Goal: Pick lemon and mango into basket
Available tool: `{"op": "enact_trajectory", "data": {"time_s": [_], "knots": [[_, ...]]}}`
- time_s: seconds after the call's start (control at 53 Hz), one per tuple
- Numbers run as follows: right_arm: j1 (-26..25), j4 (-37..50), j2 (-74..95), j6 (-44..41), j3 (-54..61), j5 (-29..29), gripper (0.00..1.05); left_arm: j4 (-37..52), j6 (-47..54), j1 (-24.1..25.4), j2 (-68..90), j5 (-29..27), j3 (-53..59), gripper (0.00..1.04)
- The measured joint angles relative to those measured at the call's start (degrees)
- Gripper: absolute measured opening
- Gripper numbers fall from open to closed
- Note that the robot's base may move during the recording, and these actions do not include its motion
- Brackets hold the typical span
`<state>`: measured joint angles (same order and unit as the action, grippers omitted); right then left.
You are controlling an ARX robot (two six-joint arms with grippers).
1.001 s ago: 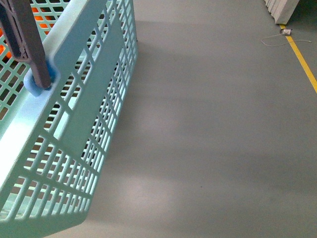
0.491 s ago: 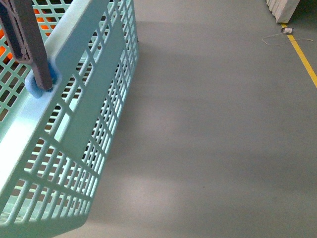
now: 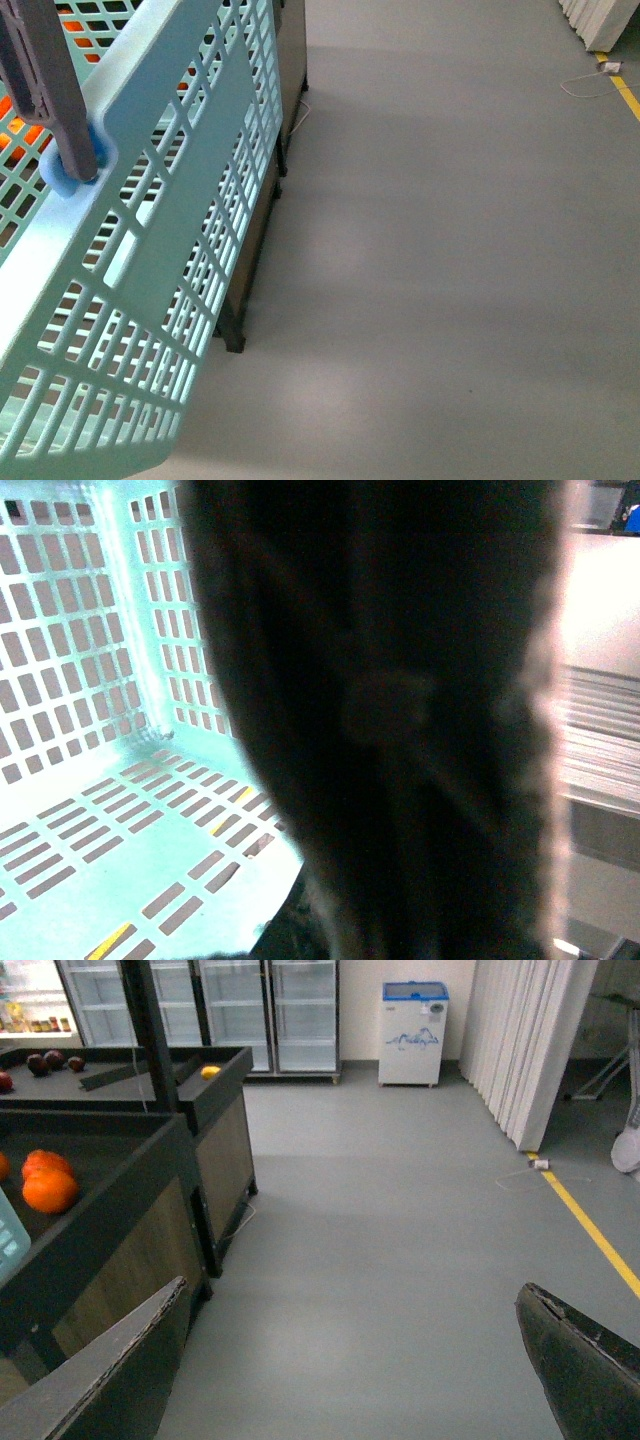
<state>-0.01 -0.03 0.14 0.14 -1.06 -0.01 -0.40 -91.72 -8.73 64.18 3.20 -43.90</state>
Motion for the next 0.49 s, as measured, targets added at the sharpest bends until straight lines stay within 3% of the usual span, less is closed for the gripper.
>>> {"op": "enact_trajectory", "data": {"time_s": [0.491], "knots": [[0.00, -0.02, 0.02, 0.02, 0.02, 0.02, 0.96, 0.00, 0.07, 0.02, 0.07, -0.22, 0.02, 0.04]]}}
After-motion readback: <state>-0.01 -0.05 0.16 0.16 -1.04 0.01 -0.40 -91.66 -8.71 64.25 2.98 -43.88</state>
